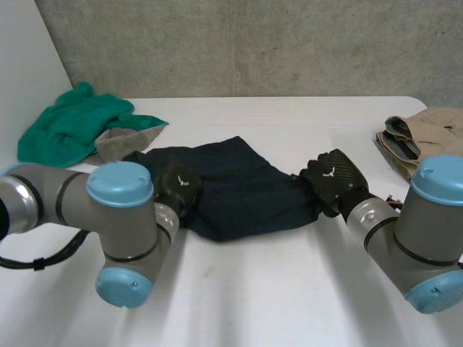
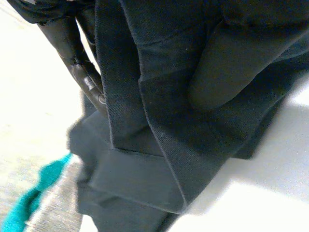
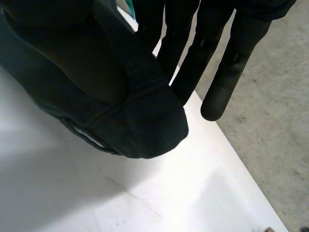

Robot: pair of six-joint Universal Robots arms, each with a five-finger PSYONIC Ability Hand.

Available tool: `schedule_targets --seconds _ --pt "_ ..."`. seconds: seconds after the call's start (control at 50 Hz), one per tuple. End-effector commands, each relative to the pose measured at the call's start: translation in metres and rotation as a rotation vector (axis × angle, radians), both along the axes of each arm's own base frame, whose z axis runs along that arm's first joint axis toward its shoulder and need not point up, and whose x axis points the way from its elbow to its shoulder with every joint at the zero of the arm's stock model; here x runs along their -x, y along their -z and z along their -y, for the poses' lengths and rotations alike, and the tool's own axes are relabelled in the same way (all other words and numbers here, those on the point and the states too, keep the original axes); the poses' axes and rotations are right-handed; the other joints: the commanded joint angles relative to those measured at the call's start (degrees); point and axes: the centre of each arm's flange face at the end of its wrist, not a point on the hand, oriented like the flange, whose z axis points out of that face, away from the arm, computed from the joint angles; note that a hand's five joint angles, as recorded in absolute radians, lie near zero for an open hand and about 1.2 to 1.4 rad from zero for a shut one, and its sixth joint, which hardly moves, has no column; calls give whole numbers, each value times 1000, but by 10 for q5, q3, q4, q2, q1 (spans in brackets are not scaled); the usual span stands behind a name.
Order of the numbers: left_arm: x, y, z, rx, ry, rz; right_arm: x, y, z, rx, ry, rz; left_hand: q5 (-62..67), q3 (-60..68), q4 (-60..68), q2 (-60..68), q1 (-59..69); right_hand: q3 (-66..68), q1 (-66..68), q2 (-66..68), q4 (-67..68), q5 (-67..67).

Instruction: Fold the laundry.

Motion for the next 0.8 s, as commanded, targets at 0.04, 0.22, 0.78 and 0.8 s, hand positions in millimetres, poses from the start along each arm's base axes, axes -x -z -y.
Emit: schedule_targets --seconds 0.04,0.22,0.78,0.8 --pt "-11 -114 -6 217 -7 -204 3 -57 4 57 59 66 135 127 121 122 137 133 157 140 115 123" --pt "-47 -269 -60 329 89 -519 12 -187 -2 245 96 291 135 127 121 122 137 133 157 140 115 123" --pt "5 -258 83 322 72 -705 -31 -187 90 365 189 489 135 127 121 122 137 133 157 140 115 123" --pt "5 -269 84 373 86 -744 -31 -195 93 410 188 522 135 127 121 122 137 133 157 140 115 123"
